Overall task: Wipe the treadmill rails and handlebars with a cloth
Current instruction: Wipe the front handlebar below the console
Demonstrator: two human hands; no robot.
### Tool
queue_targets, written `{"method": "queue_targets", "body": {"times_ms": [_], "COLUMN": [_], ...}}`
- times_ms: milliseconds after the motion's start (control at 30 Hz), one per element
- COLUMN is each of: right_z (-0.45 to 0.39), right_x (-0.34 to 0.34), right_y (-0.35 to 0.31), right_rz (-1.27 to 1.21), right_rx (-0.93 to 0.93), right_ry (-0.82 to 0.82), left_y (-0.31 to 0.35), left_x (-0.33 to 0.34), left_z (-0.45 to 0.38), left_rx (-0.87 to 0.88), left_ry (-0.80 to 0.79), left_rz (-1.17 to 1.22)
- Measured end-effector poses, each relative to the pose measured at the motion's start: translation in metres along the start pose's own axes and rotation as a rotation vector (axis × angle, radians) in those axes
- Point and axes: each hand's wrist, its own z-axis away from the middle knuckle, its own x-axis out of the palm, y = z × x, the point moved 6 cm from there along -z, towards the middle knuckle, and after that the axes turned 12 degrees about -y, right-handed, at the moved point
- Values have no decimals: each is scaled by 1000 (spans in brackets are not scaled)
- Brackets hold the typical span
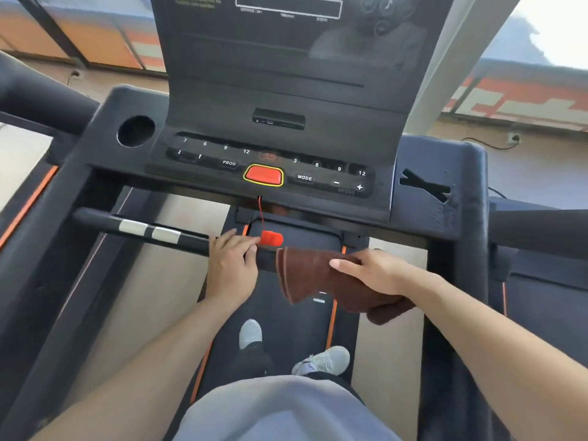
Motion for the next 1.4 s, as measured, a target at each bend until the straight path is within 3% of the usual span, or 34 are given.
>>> {"method": "queue_targets", "body": {"times_ms": [133,267,367,500,633,900,1100,1300,1400], "right_z": [27,20,-4,-17,-15,-4,29,95,89], "right_x": [-3,5,27,41,55,79,66,50,50], "right_y": [21,-34,-84,-132,-133,-121,-65,42,44], "right_rz": [159,245,323,389,428,385,298,309,283], "right_rx": [126,-55,-62,-95,-130,-83,141,436,478], "right_ry": [139,311,363,723,887,813,807,670,655], "left_y": [0,-4,-8,-11,-10,-4,-7,-4,-3], "left_x": [-2,-11,-15,-17,-19,-22,-18,-14,-11], "left_z": [2,-5,-10,-14,-10,-8,-7,-5,-8], "left_rx": [101,177,235,286,310,305,351,277,255], "left_ry": [-1,-117,-225,-304,-316,-353,-330,-278,-283], "left_rz": [-46,-53,-40,-60,-64,-100,-145,-109,-123]}}
